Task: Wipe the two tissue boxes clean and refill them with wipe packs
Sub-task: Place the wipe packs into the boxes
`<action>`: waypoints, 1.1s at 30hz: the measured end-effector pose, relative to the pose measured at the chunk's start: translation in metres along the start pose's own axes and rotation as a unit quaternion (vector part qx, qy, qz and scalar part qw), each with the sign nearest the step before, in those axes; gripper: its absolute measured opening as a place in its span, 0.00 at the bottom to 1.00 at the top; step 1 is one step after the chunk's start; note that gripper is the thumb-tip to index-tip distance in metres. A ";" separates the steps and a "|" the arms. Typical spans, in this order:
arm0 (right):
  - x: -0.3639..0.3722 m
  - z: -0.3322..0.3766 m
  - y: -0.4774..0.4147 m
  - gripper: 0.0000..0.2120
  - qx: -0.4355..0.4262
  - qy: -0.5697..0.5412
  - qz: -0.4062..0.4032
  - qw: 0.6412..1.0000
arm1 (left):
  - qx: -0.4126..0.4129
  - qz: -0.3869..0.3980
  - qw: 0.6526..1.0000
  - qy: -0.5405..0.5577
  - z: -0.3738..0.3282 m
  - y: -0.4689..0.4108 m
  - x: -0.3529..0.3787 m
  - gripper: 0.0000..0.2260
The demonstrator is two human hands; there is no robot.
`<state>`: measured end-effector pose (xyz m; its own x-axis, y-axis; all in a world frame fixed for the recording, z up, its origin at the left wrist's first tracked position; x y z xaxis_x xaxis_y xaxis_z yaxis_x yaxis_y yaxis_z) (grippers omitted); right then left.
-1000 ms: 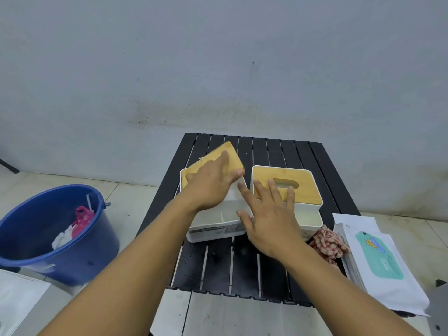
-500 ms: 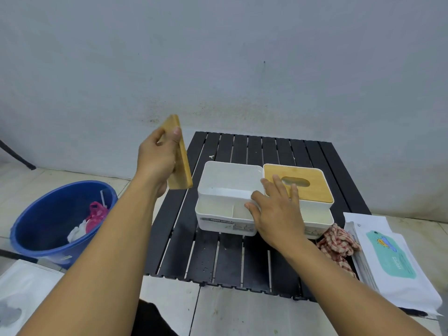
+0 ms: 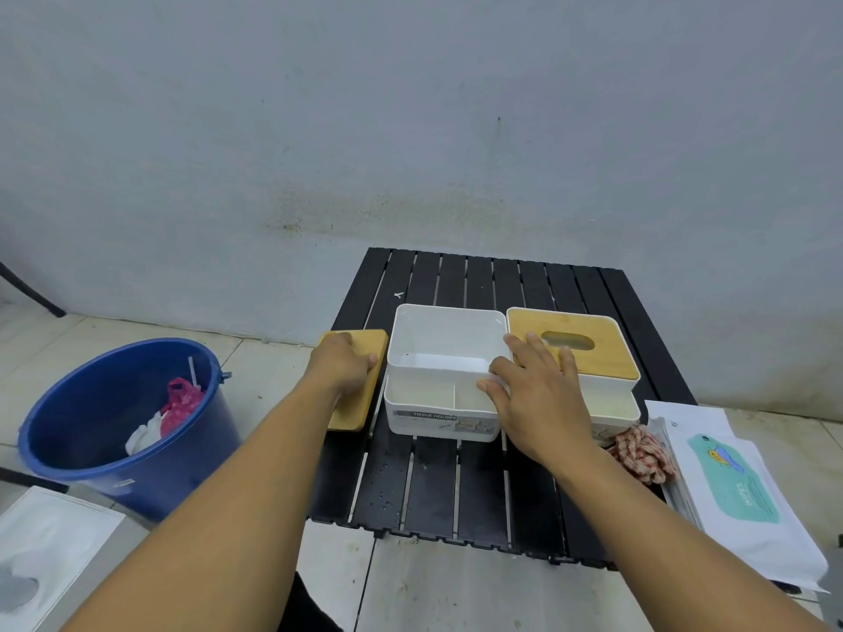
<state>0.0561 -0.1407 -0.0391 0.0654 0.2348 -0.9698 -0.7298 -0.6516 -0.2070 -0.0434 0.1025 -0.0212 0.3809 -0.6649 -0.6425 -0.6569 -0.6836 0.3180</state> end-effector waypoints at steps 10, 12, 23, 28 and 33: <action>-0.012 -0.001 0.004 0.17 -0.002 -0.018 0.024 1.000 | 0.012 0.016 0.989 -0.147 0.004 0.002 0.012 0.20; -0.018 -0.006 0.005 0.19 0.002 -0.038 0.015 0.999 | 0.015 0.018 0.988 -0.151 0.003 0.001 0.014 0.25; -0.065 -0.090 0.016 0.17 0.164 -0.070 -0.037 0.983 | 0.036 -0.002 0.992 -0.123 0.009 -0.008 0.008 0.25; -0.065 -0.128 0.028 0.20 0.314 -0.046 0.060 0.947 | 0.045 -0.009 0.993 -0.109 0.007 -0.002 0.006 0.25; -0.042 -0.165 0.030 0.36 0.389 -0.038 0.225 0.893 | 0.045 -0.012 0.993 -0.105 0.003 0.004 0.005 0.24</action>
<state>0.1437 -0.2896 -0.0256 -0.3781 0.1437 -0.9145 -0.9242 -0.0023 0.3818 -0.0459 0.0967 -0.0252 0.2600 -0.5642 -0.7836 -0.7082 -0.6630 0.2424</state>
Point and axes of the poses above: each hand's wrist, its own y-axis away from the middle knuckle, its own x-axis out of the palm, z = x × y, the point moved 1 cm from there along -y, towards the middle knuckle, and after that the axes turned 3 degrees about z, right-handed, at the moved point
